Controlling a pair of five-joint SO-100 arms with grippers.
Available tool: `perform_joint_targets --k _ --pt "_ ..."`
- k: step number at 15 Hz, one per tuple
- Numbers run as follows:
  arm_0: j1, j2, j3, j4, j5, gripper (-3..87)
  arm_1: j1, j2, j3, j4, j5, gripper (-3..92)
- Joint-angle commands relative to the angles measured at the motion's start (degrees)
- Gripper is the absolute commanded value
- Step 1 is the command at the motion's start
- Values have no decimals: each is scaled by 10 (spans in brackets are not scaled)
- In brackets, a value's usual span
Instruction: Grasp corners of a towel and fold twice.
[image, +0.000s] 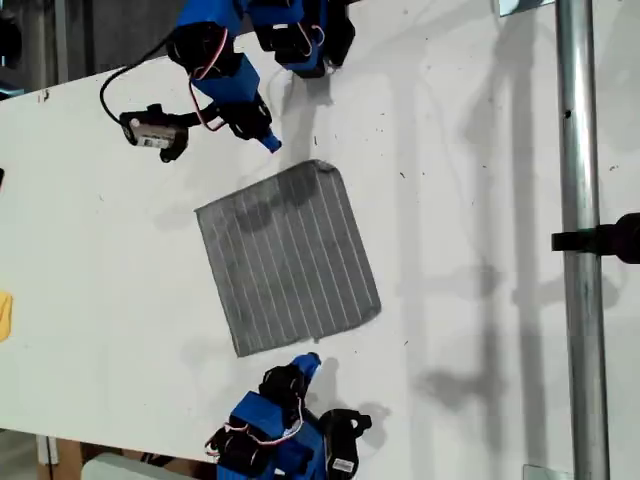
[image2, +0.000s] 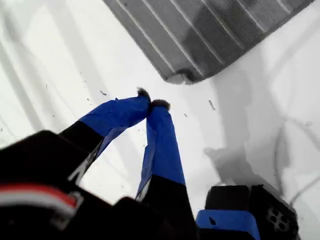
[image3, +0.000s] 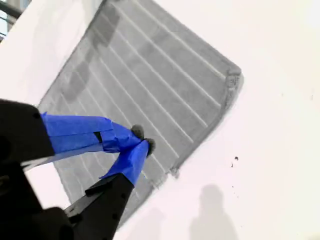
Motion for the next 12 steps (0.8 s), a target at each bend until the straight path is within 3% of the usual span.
perform_joint_targets --k 1,2,4,5,8,12 --pt "19 -136 -180 49 25 -29 -24 -54 -81 16 -55 -3" --pt "21 -180 -233 71 38 -29 -29 -82 -106 22 -83 -2" --pt "18 -216 -264 83 57 -28 -37 -140 -123 32 -121 311" --pt "16 -219 -260 81 67 -26 -30 -163 -113 27 -141 269" --pt "10 -220 -259 86 69 -26 -11 -204 -65 -26 -193 319" --pt "10 -221 -244 88 57 -26 -1 -246 105 -189 -236 347"
